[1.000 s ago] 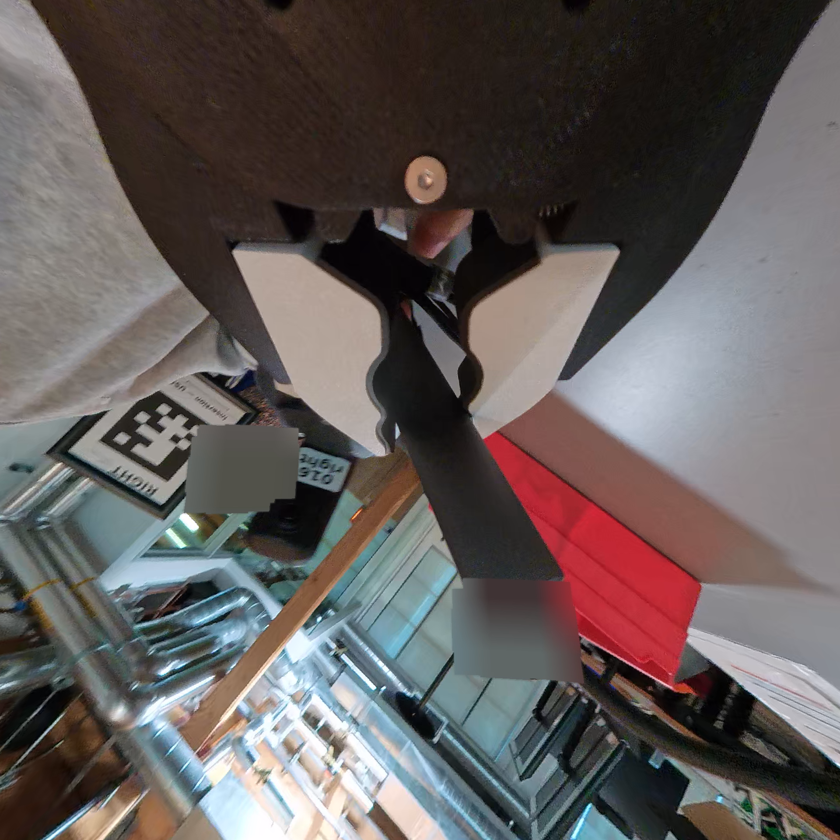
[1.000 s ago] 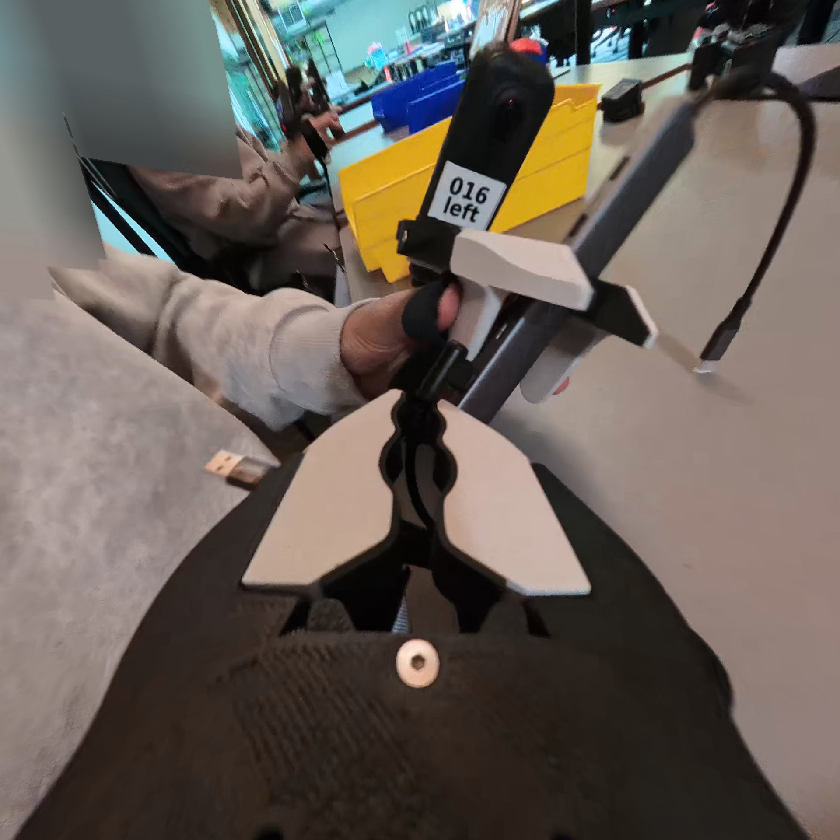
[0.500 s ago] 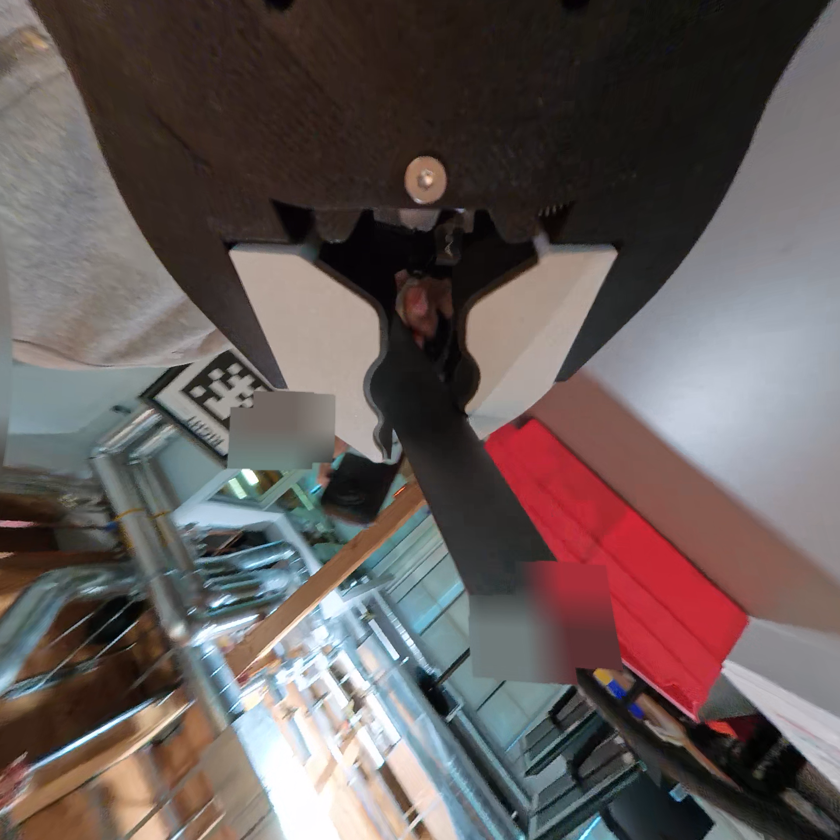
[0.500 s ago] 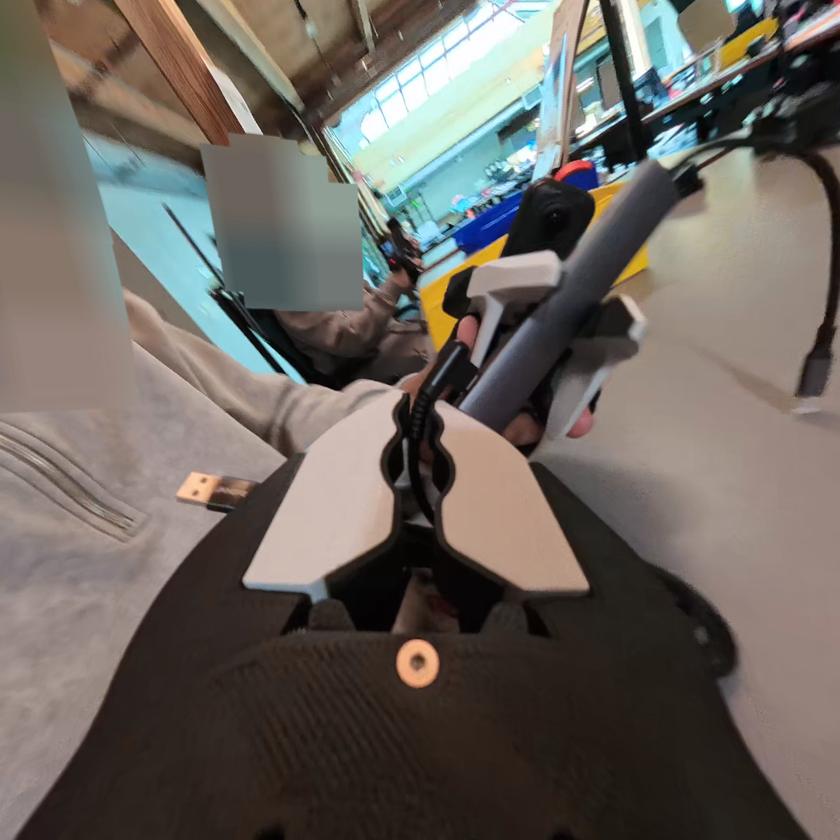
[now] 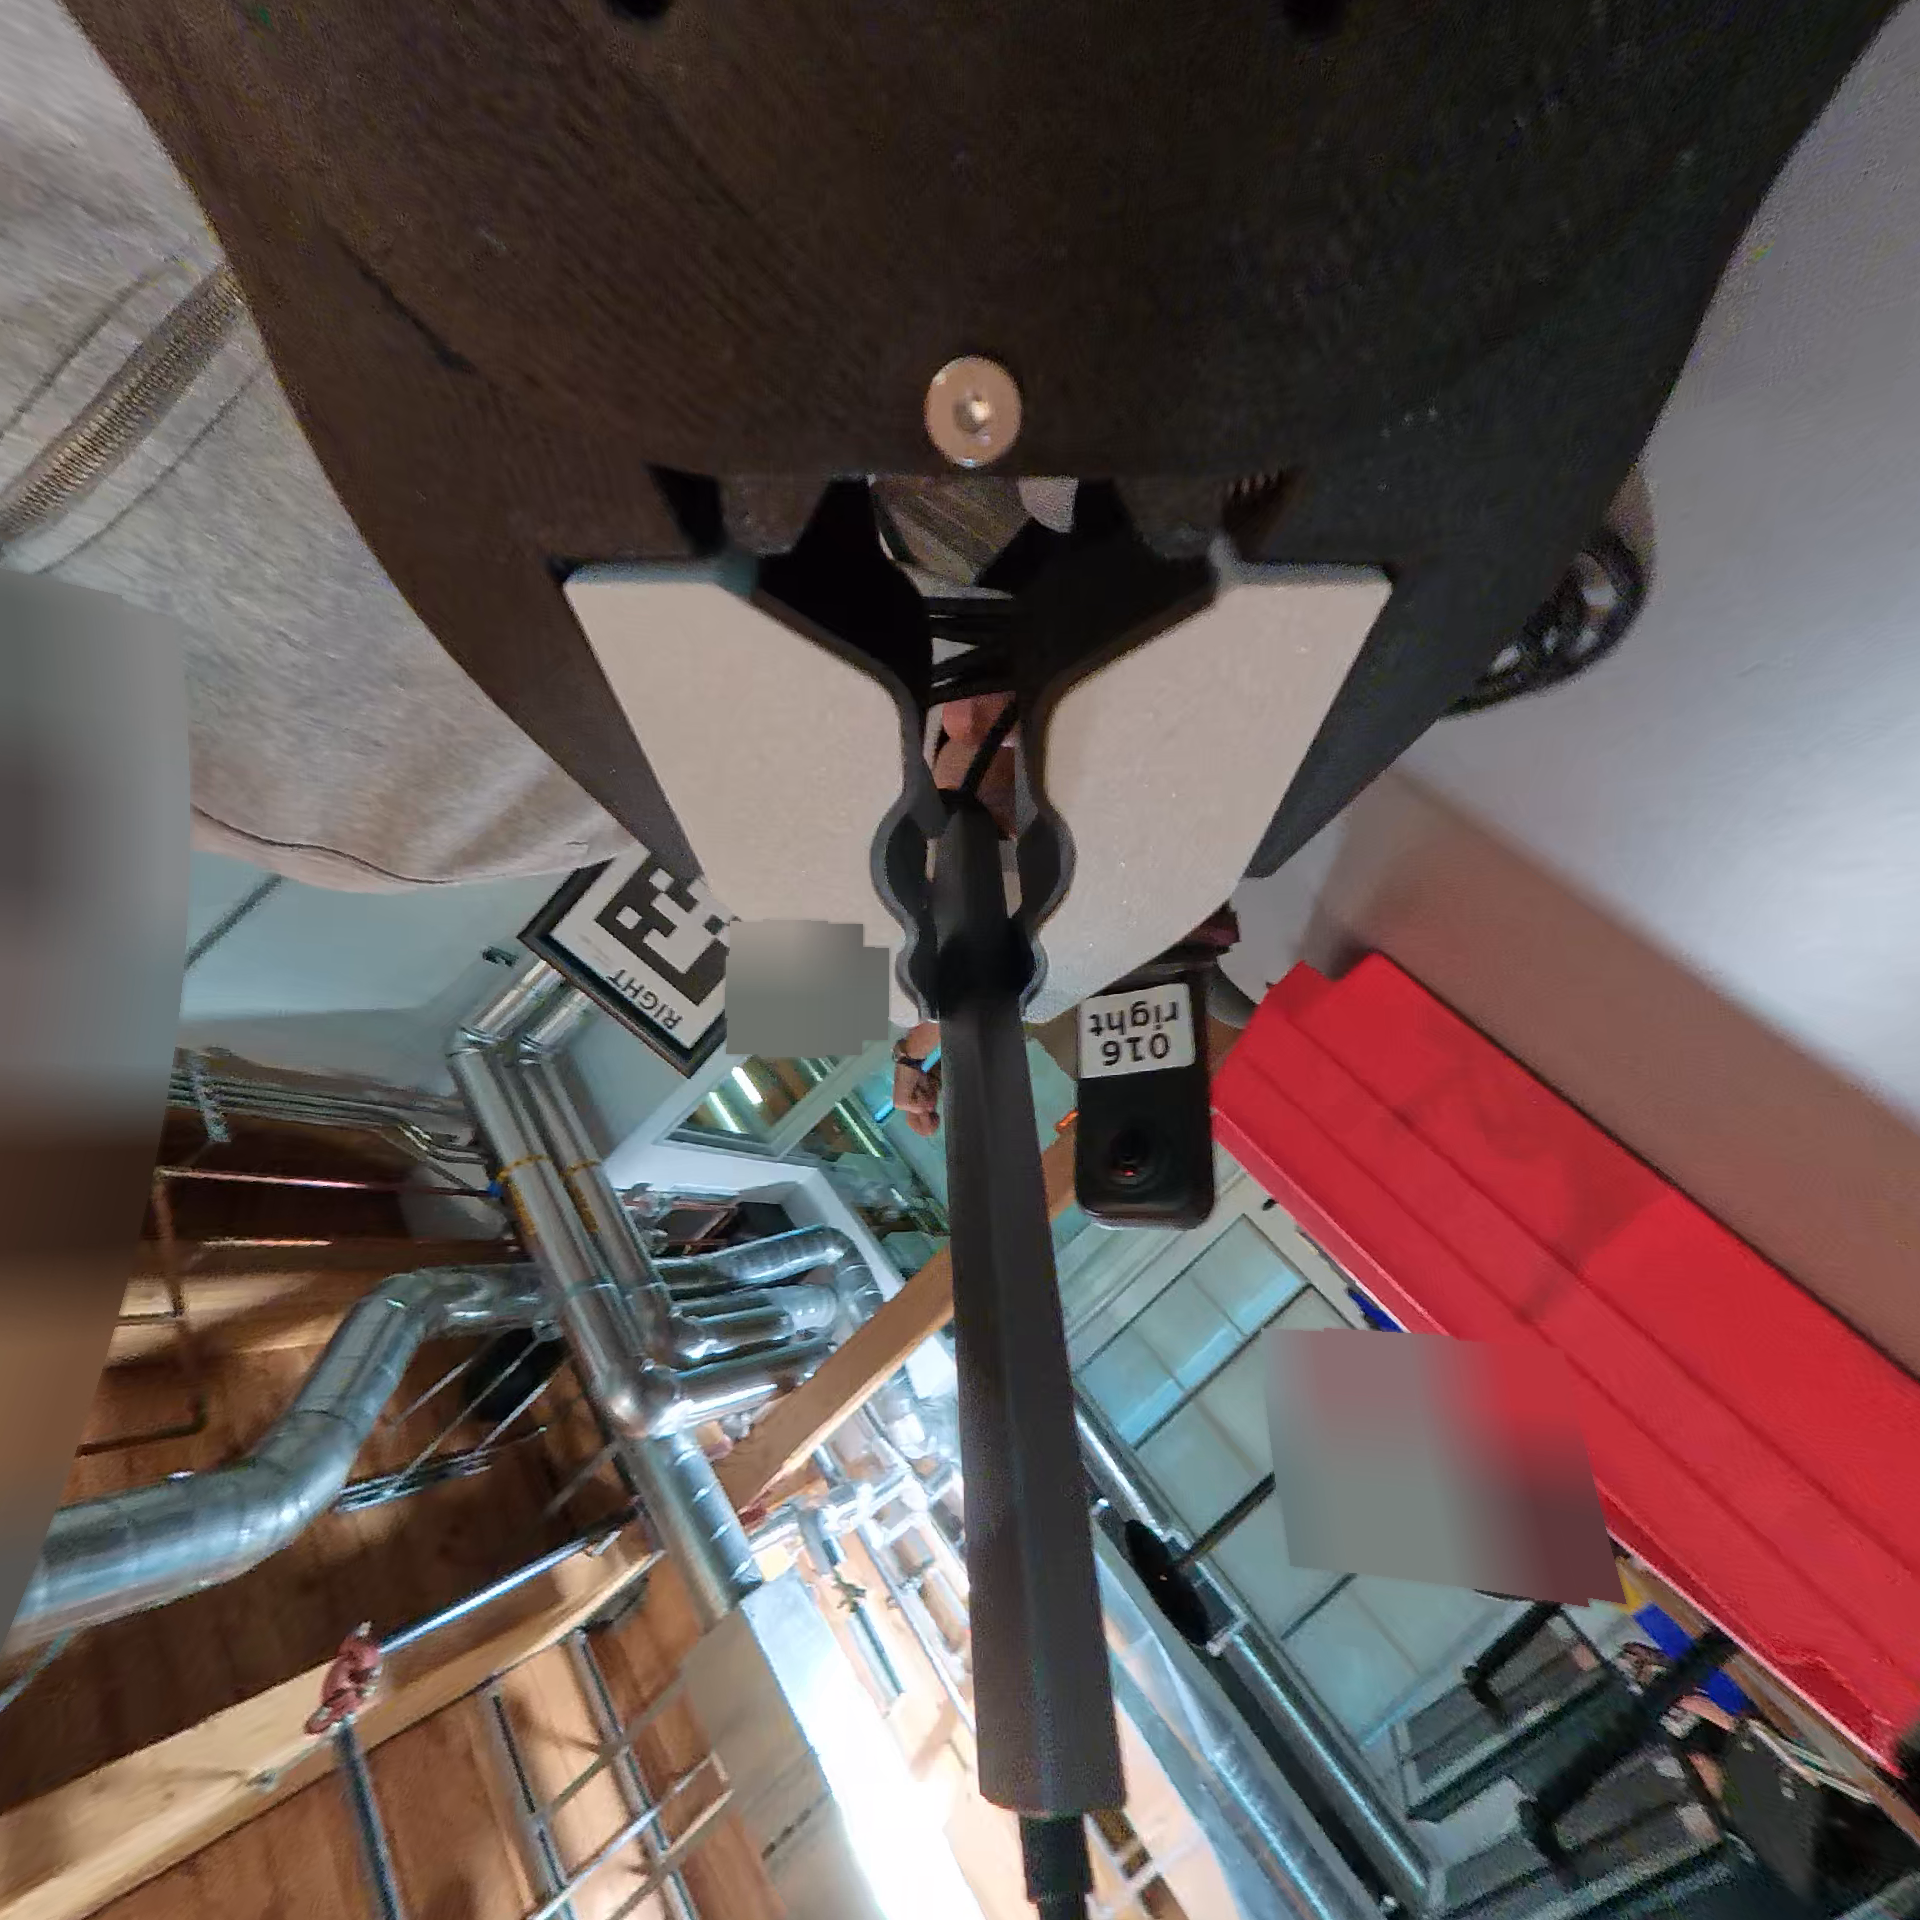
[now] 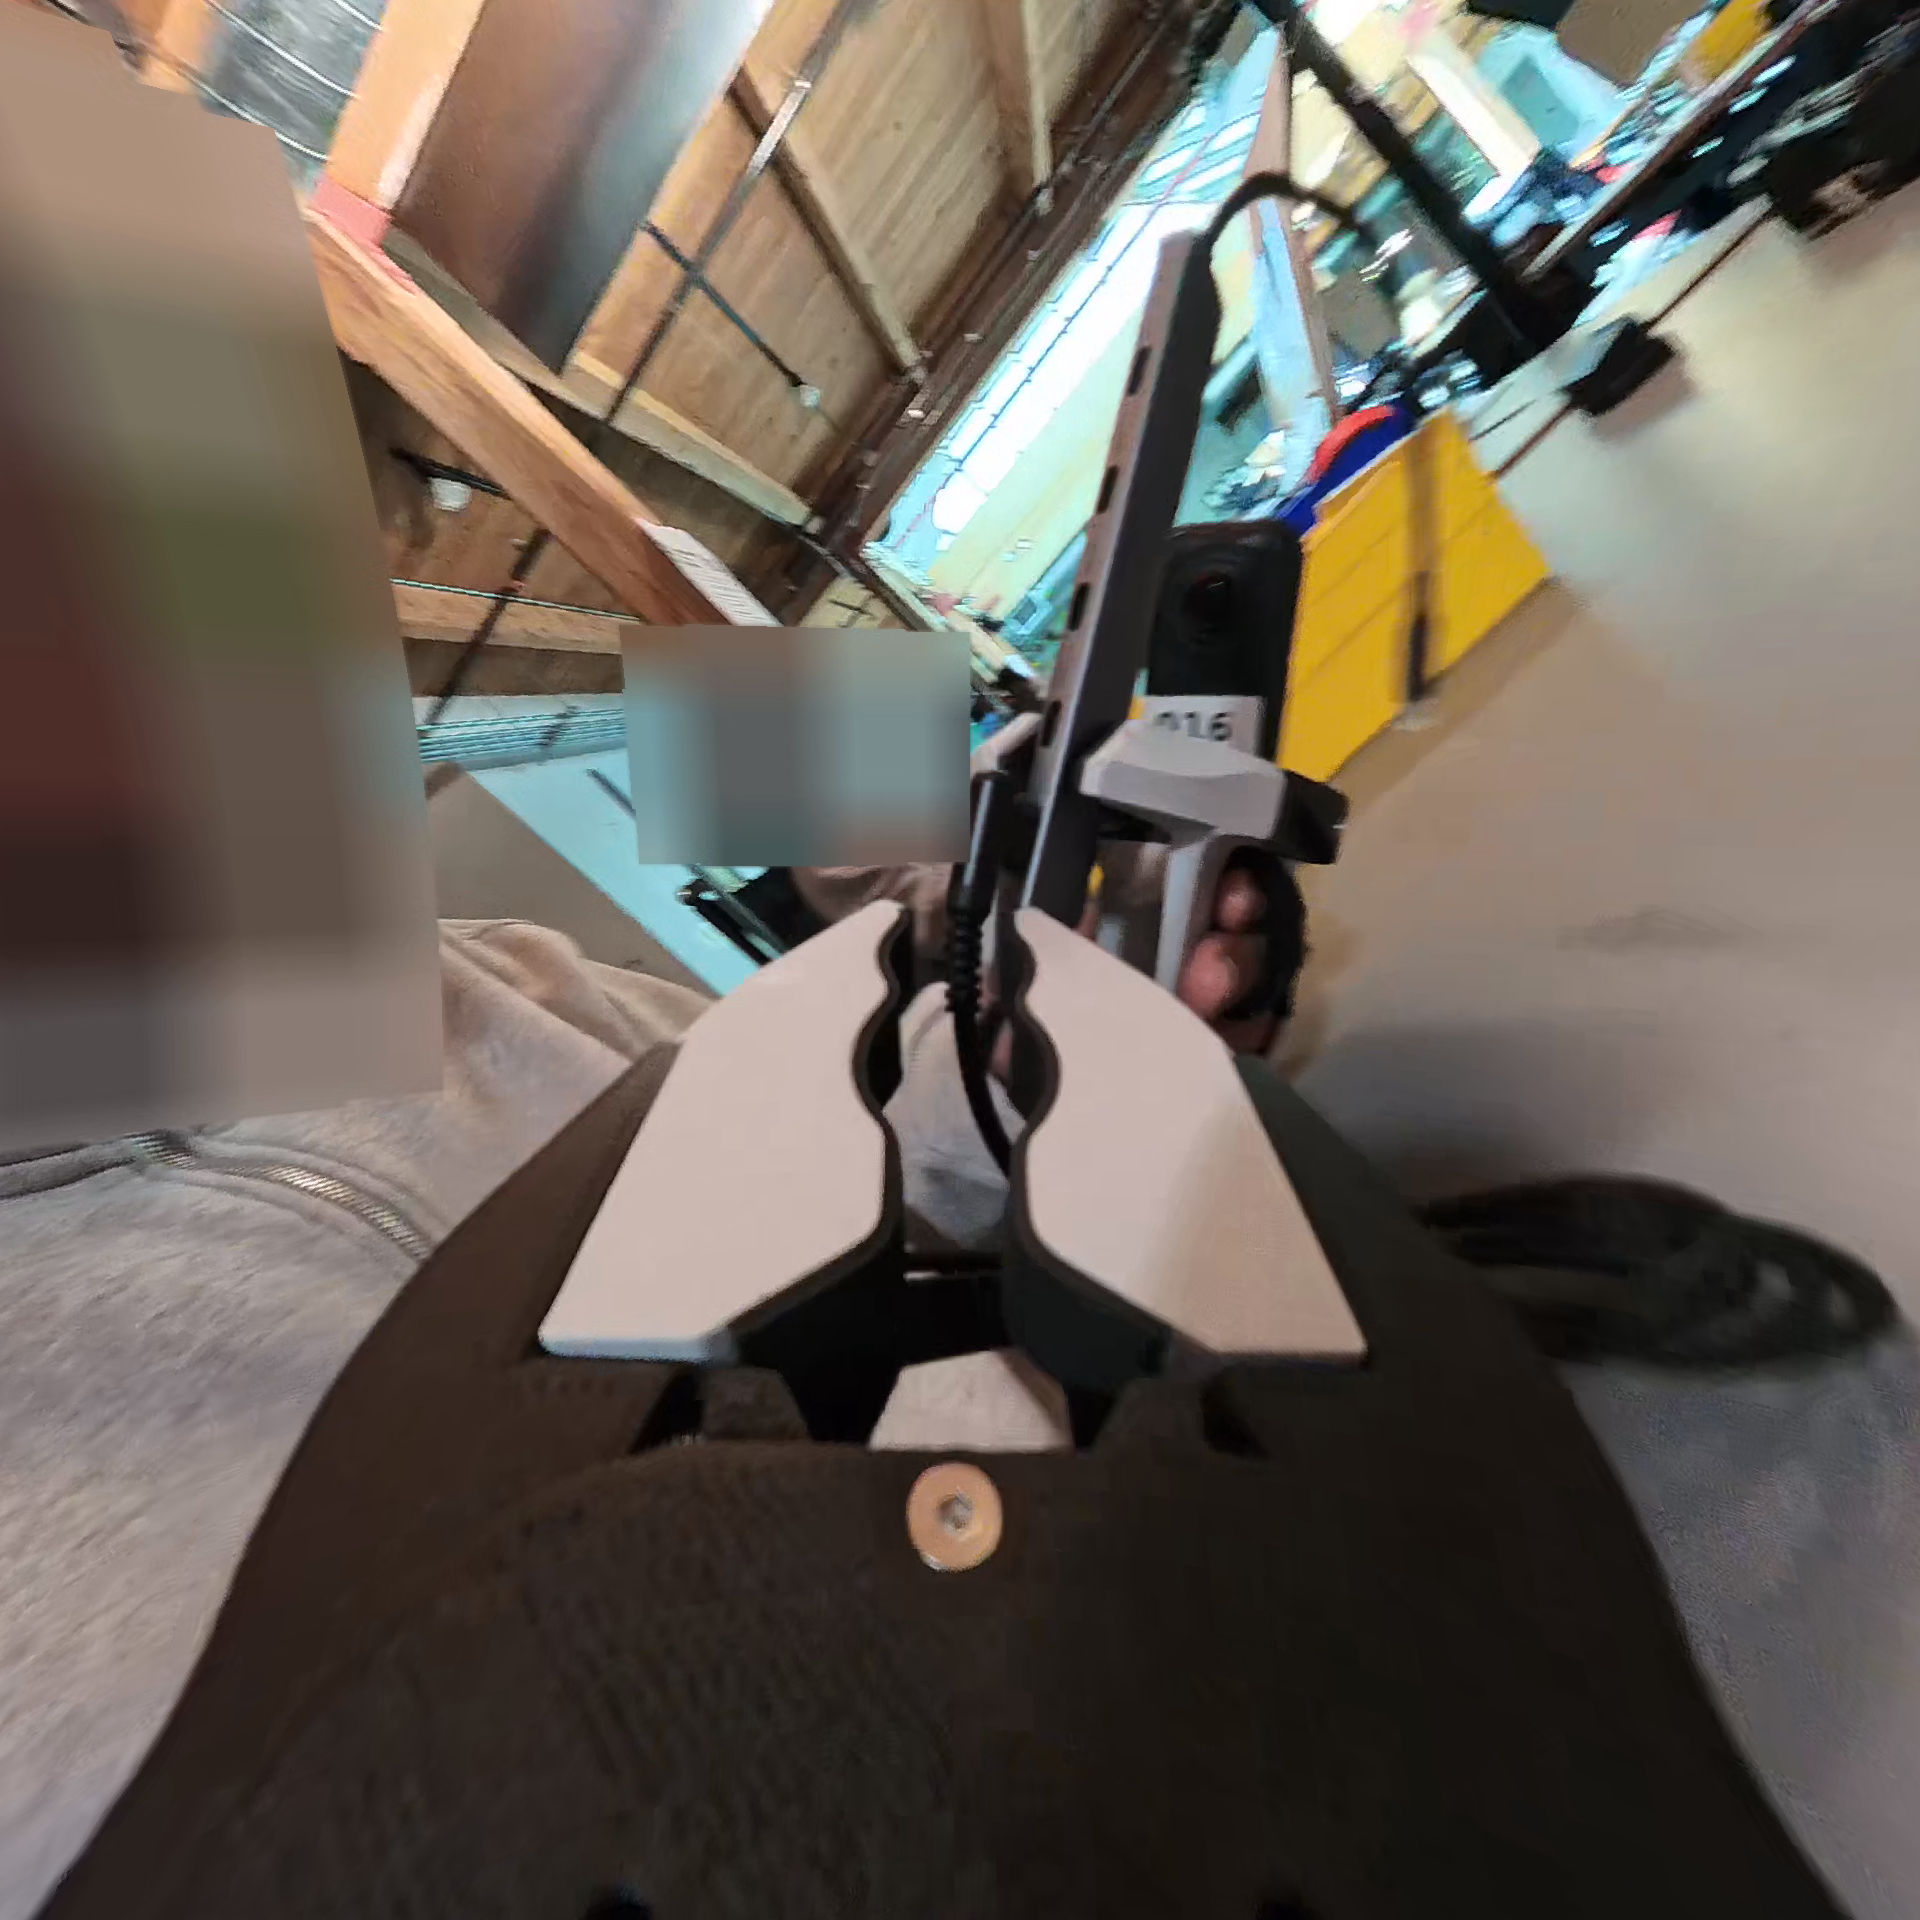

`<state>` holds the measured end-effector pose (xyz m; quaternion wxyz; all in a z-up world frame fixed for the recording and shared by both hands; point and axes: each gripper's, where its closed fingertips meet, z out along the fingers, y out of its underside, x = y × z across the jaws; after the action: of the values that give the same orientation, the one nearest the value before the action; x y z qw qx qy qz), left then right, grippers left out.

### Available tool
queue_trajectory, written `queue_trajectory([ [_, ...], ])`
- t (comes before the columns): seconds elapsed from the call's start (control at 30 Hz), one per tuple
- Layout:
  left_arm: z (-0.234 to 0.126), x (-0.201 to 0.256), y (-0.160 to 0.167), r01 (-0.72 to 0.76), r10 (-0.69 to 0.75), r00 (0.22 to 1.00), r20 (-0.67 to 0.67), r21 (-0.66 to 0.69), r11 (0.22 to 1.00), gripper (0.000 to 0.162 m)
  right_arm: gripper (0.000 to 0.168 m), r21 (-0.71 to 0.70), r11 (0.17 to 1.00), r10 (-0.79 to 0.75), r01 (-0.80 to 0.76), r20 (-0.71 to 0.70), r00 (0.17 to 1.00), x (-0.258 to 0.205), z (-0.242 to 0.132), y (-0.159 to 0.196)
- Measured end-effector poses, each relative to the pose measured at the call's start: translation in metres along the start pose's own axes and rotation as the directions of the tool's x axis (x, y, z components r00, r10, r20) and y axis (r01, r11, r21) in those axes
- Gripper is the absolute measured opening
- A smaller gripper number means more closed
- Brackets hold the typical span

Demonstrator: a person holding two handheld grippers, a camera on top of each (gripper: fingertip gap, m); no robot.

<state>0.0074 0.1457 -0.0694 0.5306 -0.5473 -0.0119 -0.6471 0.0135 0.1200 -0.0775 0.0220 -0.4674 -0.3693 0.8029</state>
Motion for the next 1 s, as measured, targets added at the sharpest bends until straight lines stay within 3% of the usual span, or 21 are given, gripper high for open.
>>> queue_trajectory([
  [0.03, -0.003, -0.003, -0.002, -0.003, 0.003, 1.000, 0.018, 0.006, 1.000, 0.010, 0.025, 0.005, 1.000, -0.027, 0.027, -0.053, 0.998, 0.006, -0.003, -0.002],
  [0.1, -0.007, -0.009, -0.003, -0.014, 0.015, 0.998, 0.063, -0.007, 1.000, 0.009, 0.035, 0.023, 0.995, -0.094, 0.100, -0.172, 0.981, 0.019, -0.012, -0.011],
  [0.23, -0.009, -0.016, 0.002, -0.047, 0.054, 0.993, 0.109, -0.068, 0.997, 0.009, 0.032, -0.031, 0.982, -0.185, 0.185, -0.300, 0.936, 0.033, -0.023, -0.013],
  [0.37, -0.007, -0.020, 0.014, -0.028, 0.045, 0.991, 0.128, -0.131, 0.991, 0.009, 0.024, -0.126, 0.962, -0.269, 0.240, -0.322, 0.908, 0.035, -0.018, -0.003],
  [0.43, -0.005, -0.025, 0.022, -0.042, 0.073, 0.984, 0.160, -0.191, 0.981, 0.010, 0.009, -0.172, 0.950, -0.303, 0.259, -0.324, 0.896, 0.035, -0.017, 0.002],
  [0.57, -0.004, -0.028, 0.029, -0.084, 0.135, 0.973, 0.188, -0.258, 0.962, 0.009, 0.009, -0.250, 0.931, -0.342, 0.265, -0.348, 0.873, 0.038, -0.020, 0.008],
  [0.73, -0.003, -0.021, 0.028, 0.010, 0.012, 0.994, 0.107, -0.204, 0.979, 0.009, 0.008, -0.161, 0.966, -0.246, 0.204, -0.309, 0.919, 0.031, -0.019, 0.002],
  [0.87, -0.001, -0.020, 0.031, 0.008, 0.009, 0.997, 0.081, -0.214, 0.977, 0.030, 0.008, -0.116, 0.968, -0.249, 0.223, -0.329, 0.911, 0.031, -0.025, -0.007],
  [1.0, 0.004, -0.021, 0.042, 0.004, 0.016, 0.997, 0.075, -0.252, 0.968, 0.021, 0.008, -0.047, 0.981, -0.193, 0.188, -0.287, 0.938, 0.025, -0.023, -0.012],
])
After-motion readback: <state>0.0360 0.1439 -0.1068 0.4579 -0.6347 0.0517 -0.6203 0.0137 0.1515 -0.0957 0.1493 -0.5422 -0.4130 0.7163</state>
